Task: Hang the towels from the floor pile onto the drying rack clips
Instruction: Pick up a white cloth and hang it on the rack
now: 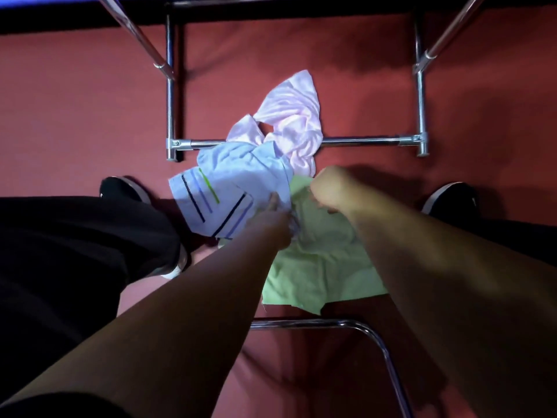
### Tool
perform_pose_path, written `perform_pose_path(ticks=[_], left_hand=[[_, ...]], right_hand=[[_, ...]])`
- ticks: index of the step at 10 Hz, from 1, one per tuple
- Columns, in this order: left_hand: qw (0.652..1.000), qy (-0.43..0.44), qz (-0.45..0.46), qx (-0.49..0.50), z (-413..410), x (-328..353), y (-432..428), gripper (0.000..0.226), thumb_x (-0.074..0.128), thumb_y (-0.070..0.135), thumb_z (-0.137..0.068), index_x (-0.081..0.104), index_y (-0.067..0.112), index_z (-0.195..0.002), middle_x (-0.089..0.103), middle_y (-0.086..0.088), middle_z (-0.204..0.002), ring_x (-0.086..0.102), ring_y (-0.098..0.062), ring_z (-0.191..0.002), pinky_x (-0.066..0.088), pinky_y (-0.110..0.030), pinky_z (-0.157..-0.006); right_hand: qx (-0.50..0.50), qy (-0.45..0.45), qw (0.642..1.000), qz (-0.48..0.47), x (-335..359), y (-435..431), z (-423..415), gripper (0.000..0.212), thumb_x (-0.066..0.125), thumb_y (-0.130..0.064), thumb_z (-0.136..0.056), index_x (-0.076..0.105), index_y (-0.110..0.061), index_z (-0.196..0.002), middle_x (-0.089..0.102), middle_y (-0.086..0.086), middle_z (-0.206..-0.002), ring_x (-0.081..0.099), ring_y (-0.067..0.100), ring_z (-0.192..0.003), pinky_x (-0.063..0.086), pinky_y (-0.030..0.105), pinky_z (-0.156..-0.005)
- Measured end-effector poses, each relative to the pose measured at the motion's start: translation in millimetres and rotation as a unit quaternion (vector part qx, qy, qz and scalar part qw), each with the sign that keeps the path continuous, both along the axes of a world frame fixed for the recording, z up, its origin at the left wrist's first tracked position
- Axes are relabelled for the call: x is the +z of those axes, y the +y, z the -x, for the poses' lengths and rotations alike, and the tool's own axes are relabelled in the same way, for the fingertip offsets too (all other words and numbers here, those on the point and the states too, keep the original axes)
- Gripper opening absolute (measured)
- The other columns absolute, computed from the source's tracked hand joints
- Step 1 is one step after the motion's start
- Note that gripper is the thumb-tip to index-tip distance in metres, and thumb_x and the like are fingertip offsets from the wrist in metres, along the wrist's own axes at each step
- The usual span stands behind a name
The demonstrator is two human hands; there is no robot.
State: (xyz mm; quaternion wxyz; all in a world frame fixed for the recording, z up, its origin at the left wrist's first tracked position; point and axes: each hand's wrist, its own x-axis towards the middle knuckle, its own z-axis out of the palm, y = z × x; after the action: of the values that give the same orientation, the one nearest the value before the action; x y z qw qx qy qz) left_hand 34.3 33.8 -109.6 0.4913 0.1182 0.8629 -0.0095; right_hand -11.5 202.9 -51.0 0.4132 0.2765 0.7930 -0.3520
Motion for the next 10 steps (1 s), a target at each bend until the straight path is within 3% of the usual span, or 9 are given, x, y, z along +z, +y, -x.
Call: perform_pose_path(ticks=[1, 2, 3, 4, 5, 6, 8, 9, 10], left_hand=[[0.997, 0.061, -0.033, 0.029, 2.6, -4.1, -10.7, 0.075, 0.06, 0.014, -0.092, 0.036, 0.027, -0.162, 0.007, 0.0, -0.177, 0.042, -0.034, -0.149, 0.046, -0.044, -0.113], [0.989, 0.121, -0.081, 0.03, 17.0, 1.4, -9.1, 0.047, 0.062, 0.007, -0.093, 0.06, 0.009, -0.14, 0.051, -0.016, -0.146, 0.06, -0.034, -0.127, 0.047, -0.038, -0.103], [0.968, 0.17, -0.14, 0.117, 31.9, 10.4, -6.7, 0.022, 0.069, 0.015, -0.088, 0.071, 0.006, -0.109, 0.062, -0.02, -0.115, 0.064, -0.038, -0.106, 0.05, -0.044, -0.094], [0.918, 0.216, -0.228, 0.244, 45.3, 13.7, -9.6, 0.024, 0.057, 0.023, -0.081, 0.068, 0.007, -0.095, 0.068, -0.015, -0.092, 0.063, -0.03, -0.086, 0.047, -0.037, -0.076], [0.907, 0.175, -0.242, 0.296, 61.5, 28.2, -5.1, 0.02, 0.074, 0.02, -0.083, 0.068, 0.016, -0.101, 0.072, -0.005, -0.095, 0.065, -0.023, -0.09, 0.044, -0.027, -0.077], [0.894, 0.163, -0.29, 0.3, 84.2, 45.6, 0.1, 0.013, 0.075, 0.032, -0.08, 0.064, 0.026, -0.083, 0.077, 0.0, -0.088, 0.073, -0.025, -0.09, 0.058, -0.035, -0.085], [0.865, 0.225, -0.334, 0.3, 110.9, 106.6, -0.5, 0.029, 0.057, 0.036, -0.109, 0.064, 0.014, -0.092, 0.063, -0.013, -0.08, 0.061, -0.033, -0.083, 0.046, -0.035, -0.084], [0.837, 0.227, -0.373, 0.33, 115.6, 141.3, -7.8, 0.038, 0.058, 0.045, -0.107, 0.057, 0.018, -0.08, 0.062, -0.002, -0.07, 0.055, -0.017, -0.066, 0.04, -0.03, -0.072], [0.846, 0.211, -0.39, 0.297, 118.2, 184.5, -10.9, 0.057, 0.063, 0.07, -0.091, 0.064, 0.014, -0.089, 0.068, -0.001, -0.077, 0.053, -0.012, -0.071, 0.051, -0.037, -0.078]], right_hand=[[0.048, -0.032, 0.998, -0.012, -15.5, 2.0, -15.1, 0.032, 0.057, -0.015, -0.098, 0.068, -0.005, -0.126, 0.071, 0.02, -0.122, 0.071, 0.037, -0.107, 0.06, 0.05, -0.098], [0.087, -0.036, 0.995, -0.023, -24.1, 1.0, -20.0, 0.033, 0.056, -0.014, -0.1, 0.067, -0.002, -0.128, 0.071, 0.022, -0.124, 0.07, 0.037, -0.104, 0.06, 0.049, -0.097], [0.107, -0.014, 0.994, -0.024, -30.6, -2.2, -18.1, 0.032, 0.056, -0.014, -0.099, 0.07, -0.008, -0.127, 0.074, 0.02, -0.12, 0.073, 0.04, -0.109, 0.062, 0.05, -0.094], [0.094, 0.028, 0.995, 0.002, -29.2, -11.0, -16.5, 0.045, 0.061, -0.008, -0.093, 0.066, -0.021, -0.136, 0.073, 0.009, -0.12, 0.073, 0.031, -0.103, 0.058, 0.034, -0.077], [0.09, 0.077, 0.991, 0.063, -35.6, -18.7, -13.1, 0.057, 0.079, -0.021, -0.083, 0.066, -0.029, -0.137, 0.07, -0.002, -0.126, 0.07, 0.025, -0.104, 0.059, 0.037, -0.089], [0.038, 0.125, 0.99, 0.057, -59.8, -16.3, 2.4, 0.062, 0.067, -0.036, -0.071, 0.068, -0.024, -0.132, 0.077, 0.007, -0.115, 0.073, 0.033, -0.104, 0.06, 0.048, -0.093], [-0.073, 0.235, 0.969, 0.025, 45.3, -25.5, 25.8, 0.025, 0.069, -0.031, -0.087, 0.069, -0.009, -0.101, 0.074, 0.019, -0.098, 0.069, 0.039, -0.092, 0.053, 0.042, -0.076], [-0.09, 0.283, 0.954, 0.034, 84.0, -17.8, 29.2, 0.011, 0.071, -0.022, -0.093, 0.067, -0.012, -0.094, 0.071, 0.013, -0.088, 0.062, 0.031, -0.081, 0.045, 0.036, -0.068], [-0.151, 0.302, 0.935, 0.107, 130.4, -8.5, 31.9, 0.008, 0.07, -0.017, -0.089, 0.069, -0.021, -0.096, 0.071, 0.006, -0.087, 0.066, 0.023, -0.083, 0.056, 0.036, -0.075]])
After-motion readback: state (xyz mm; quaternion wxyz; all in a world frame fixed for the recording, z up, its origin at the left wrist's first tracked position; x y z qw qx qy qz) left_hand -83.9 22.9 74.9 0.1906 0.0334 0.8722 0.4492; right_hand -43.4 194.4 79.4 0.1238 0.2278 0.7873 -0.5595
